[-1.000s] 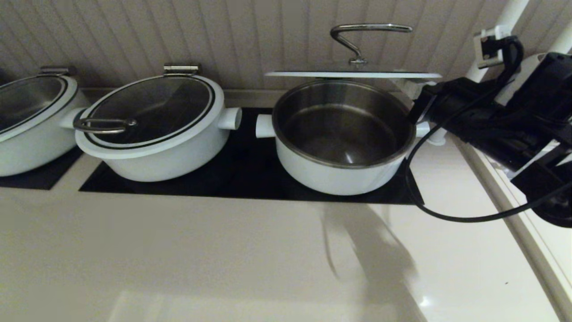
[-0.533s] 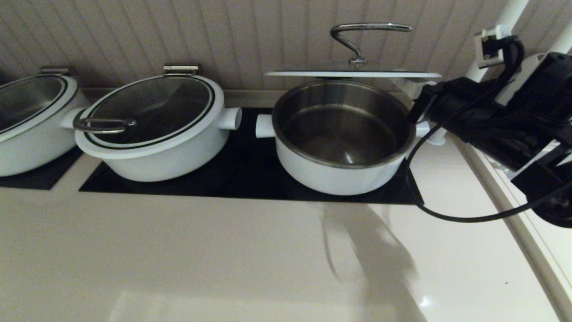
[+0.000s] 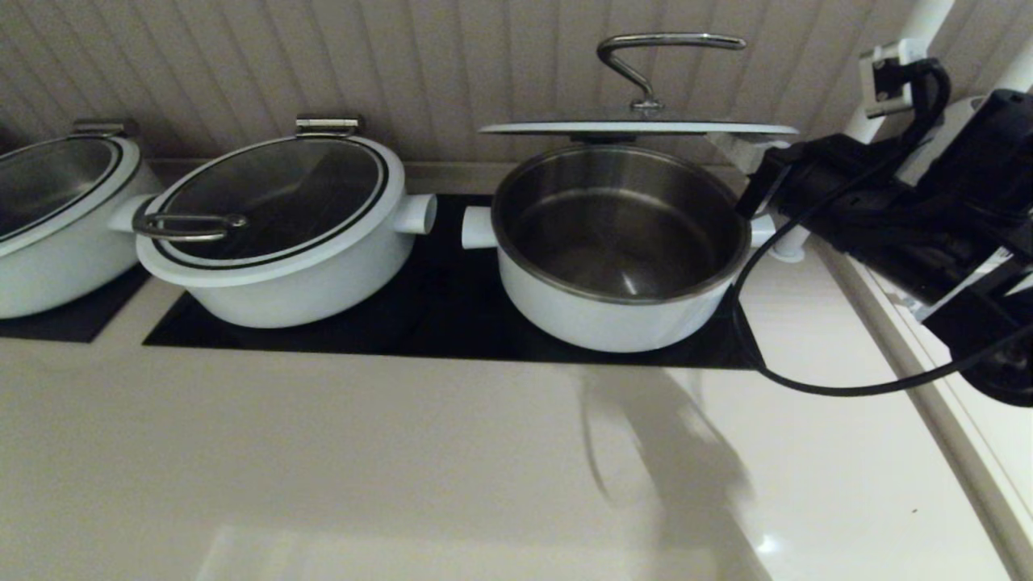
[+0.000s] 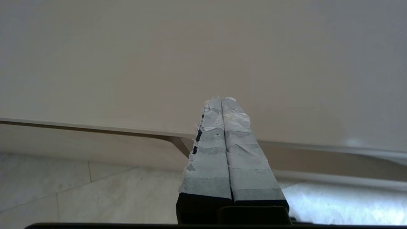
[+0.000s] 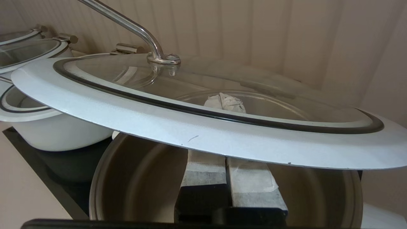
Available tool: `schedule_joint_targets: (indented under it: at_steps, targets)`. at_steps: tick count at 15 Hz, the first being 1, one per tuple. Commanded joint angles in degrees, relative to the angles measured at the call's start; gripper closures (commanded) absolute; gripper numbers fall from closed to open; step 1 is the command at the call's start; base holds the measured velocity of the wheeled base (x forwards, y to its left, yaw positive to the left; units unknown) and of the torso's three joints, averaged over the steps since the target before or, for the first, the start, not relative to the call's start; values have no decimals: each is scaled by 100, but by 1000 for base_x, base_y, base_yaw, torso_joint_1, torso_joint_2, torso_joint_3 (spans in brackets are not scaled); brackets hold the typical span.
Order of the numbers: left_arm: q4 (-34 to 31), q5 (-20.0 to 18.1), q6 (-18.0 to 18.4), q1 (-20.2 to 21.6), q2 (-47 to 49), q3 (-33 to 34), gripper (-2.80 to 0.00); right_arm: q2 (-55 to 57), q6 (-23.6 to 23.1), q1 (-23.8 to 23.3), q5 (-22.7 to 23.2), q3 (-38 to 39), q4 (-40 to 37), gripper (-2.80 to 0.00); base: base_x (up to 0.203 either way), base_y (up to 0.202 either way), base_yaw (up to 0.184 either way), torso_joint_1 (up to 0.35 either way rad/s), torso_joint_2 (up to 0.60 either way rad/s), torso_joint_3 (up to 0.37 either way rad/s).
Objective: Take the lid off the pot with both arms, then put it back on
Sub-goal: Open the pot lid completely
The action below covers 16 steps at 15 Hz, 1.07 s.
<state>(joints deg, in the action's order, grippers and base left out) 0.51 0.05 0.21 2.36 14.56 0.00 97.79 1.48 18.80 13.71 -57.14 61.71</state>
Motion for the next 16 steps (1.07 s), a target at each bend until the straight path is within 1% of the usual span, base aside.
schedule_joint_targets:
  at_steps: [1,3,5,9,16]
  targets:
    - [1,4,-5,21,-211,0,0,-6,2,-8,15,-16,32,0,0,0,0,0,0,0]
    - [3,5,-13,-96,-1031,0,0,-15,2,-21,14,-65,26,0,0,0,0,0,0,0]
    - [-5,4,-34,-185,-1453,0,0,-15,2,-70,17,-158,17,0,0,0,0,0,0,0]
    - [-7,4,-38,-193,-1447,0,0,53,11,-197,30,-316,16,0,0,0,0,0,0,0]
    - [-7,4,-38,-193,-1447,0,0,108,11,-253,26,-505,30,0,0,0,0,0,0,0]
